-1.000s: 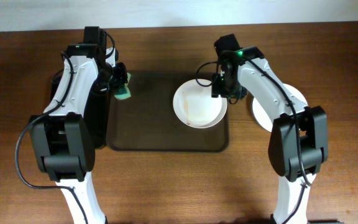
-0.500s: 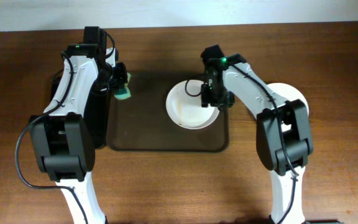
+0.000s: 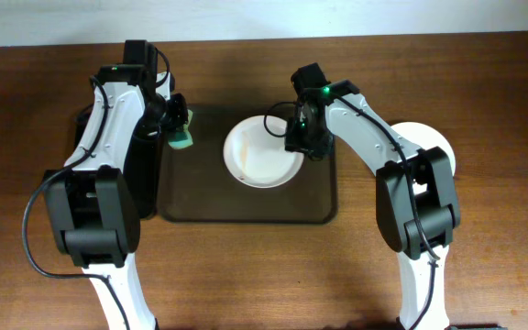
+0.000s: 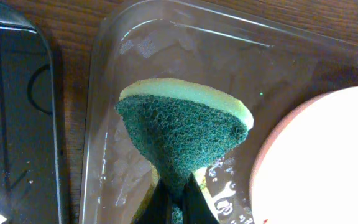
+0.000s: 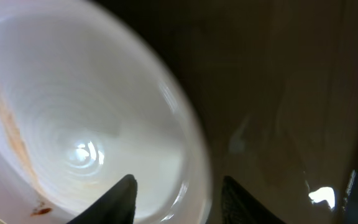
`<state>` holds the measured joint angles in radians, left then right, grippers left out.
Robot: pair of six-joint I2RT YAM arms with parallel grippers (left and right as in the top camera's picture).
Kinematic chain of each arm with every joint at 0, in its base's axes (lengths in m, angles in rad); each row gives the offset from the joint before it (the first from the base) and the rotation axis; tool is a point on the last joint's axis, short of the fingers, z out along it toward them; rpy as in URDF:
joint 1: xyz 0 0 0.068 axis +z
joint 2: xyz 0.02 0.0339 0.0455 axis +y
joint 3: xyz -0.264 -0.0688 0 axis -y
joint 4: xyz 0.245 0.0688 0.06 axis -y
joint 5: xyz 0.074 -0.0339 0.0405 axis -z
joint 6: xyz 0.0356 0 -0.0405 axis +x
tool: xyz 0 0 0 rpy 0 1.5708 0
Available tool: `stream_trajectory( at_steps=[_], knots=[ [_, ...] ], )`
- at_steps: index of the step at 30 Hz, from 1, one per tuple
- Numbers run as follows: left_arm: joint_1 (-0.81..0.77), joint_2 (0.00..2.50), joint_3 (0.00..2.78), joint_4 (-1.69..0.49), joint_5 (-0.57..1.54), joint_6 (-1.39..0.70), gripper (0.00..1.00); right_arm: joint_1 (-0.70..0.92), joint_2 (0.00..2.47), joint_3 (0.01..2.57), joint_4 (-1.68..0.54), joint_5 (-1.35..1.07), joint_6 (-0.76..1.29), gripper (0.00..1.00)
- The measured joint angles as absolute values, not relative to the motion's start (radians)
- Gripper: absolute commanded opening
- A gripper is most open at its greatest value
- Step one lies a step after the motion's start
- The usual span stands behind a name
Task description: Clean dirty plates on tray and stack at the side
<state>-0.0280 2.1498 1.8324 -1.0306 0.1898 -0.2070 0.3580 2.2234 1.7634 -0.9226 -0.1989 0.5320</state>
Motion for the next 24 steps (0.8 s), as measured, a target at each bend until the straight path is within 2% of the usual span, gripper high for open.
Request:
stream_trajectory(
  at_steps=[5, 15, 21, 24],
  knots=[
    [-0.028, 2.150, 1.832, -1.044, 0.190, -0.207, 0.01, 0.364, 2.227, 1.730, -0.821, -0.209, 0.599, 0.38],
    [-0.035, 2.150, 1.832, -1.070, 0.189, -0.205, 0.01, 0.413, 2.228, 1.667, -0.715, -0.208, 0.553, 0.06],
    [-0.049, 2.150, 1.832, -1.067, 0.215, -0.179, 0.00, 0.413, 2.228, 1.666, -0.702, -0.208, 0.538, 0.04],
    [-0.120, 2.150, 1.831, -0.977, 0.286, -0.089, 0.00, 0.413, 2.228, 1.666, -0.701, -0.208, 0.538, 0.04]
  ],
)
